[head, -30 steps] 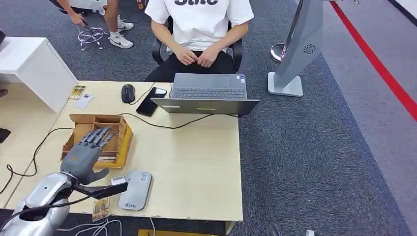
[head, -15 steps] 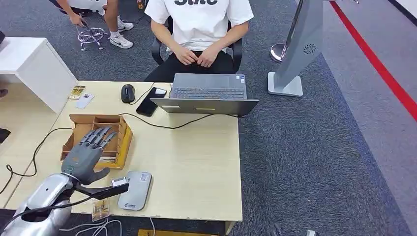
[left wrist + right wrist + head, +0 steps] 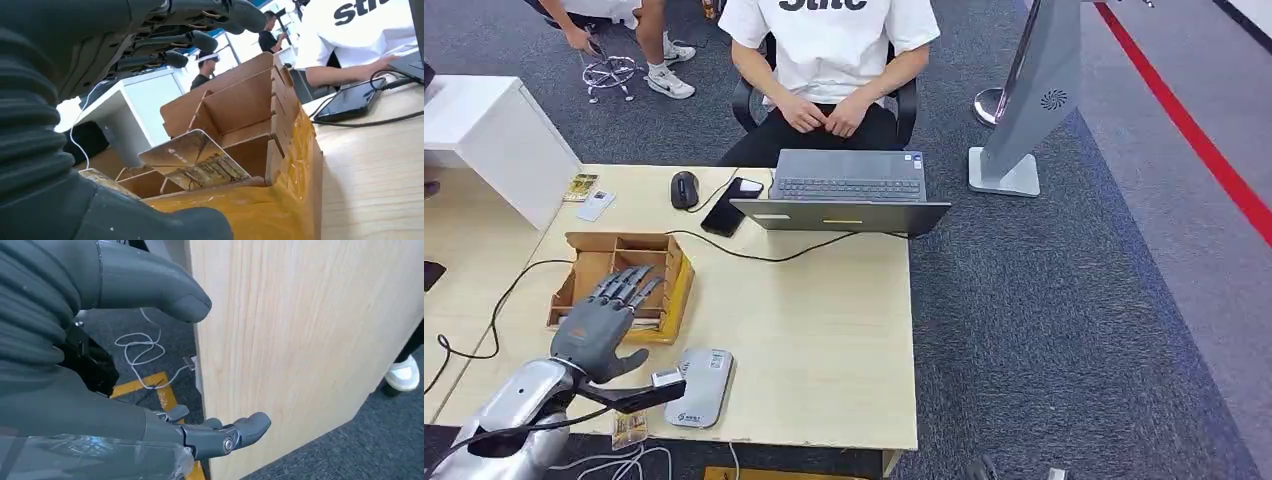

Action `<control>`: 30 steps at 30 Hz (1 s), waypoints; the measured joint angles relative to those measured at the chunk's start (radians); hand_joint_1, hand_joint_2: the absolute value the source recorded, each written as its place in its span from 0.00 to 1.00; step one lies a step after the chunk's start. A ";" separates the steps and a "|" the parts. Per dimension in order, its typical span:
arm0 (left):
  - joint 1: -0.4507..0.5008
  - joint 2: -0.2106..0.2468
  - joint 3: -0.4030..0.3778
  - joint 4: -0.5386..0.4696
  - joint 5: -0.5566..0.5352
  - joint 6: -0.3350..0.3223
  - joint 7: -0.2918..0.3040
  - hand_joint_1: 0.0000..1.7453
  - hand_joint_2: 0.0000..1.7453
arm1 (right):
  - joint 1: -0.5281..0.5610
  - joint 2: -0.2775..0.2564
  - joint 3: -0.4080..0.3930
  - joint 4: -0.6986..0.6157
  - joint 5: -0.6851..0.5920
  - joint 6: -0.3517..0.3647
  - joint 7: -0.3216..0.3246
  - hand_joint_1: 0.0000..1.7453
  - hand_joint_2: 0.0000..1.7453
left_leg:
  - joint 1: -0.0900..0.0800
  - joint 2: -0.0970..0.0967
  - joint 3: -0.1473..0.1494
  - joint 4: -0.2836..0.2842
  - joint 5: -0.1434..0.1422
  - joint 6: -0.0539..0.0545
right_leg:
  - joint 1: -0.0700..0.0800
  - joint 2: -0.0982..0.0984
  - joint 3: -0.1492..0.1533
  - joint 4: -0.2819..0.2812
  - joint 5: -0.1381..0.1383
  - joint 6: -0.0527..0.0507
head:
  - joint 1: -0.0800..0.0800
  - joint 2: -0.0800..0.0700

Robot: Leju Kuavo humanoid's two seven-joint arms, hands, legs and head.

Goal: Pass the card to the sensor for recognition and then transmit it.

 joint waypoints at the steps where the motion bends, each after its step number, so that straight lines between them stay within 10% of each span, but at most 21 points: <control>1: 0.002 0.000 0.000 0.000 0.001 0.000 0.001 0.00 1.00 | 0.000 0.000 0.000 0.000 -0.001 0.000 0.000 0.00 1.00 | 0.000 0.000 0.000 0.000 0.000 0.000 | 0.000 0.000 0.000 0.000 0.000 0.000 | 0.000 0.000; 25: 0.046 -0.011 0.078 0.032 -0.025 0.011 0.013 0.02 1.00 | -0.001 0.000 0.027 0.000 0.035 -0.025 -0.015 0.00 1.00 | 0.000 0.000 0.000 0.000 0.000 0.000 | 0.000 0.000 0.000 0.000 0.000 0.000 | 0.000 0.000; 26: 0.046 -0.012 0.079 0.033 -0.026 0.013 0.012 0.13 1.00 | 0.000 0.000 0.027 0.000 0.034 -0.023 -0.015 0.00 1.00 | 0.000 0.000 0.000 0.000 0.000 0.000 | 0.000 0.000 0.000 0.000 0.000 0.000 | 0.000 0.000; 27: 0.046 -0.013 0.080 0.033 -0.026 0.013 0.012 1.00 1.00 | -0.001 0.000 0.027 0.000 0.037 -0.024 -0.015 0.00 1.00 | 0.000 0.000 0.000 0.000 0.000 0.000 | 0.000 0.000 0.000 0.000 0.000 0.000 | 0.000 0.000; 30: 0.046 -0.016 0.084 0.037 -0.026 0.016 0.009 1.00 1.00 | -0.001 0.000 0.030 0.000 0.040 -0.027 -0.014 0.00 1.00 | 0.000 0.000 0.000 0.000 0.000 0.000 | 0.000 0.000 0.000 0.000 0.000 0.000 | 0.000 0.000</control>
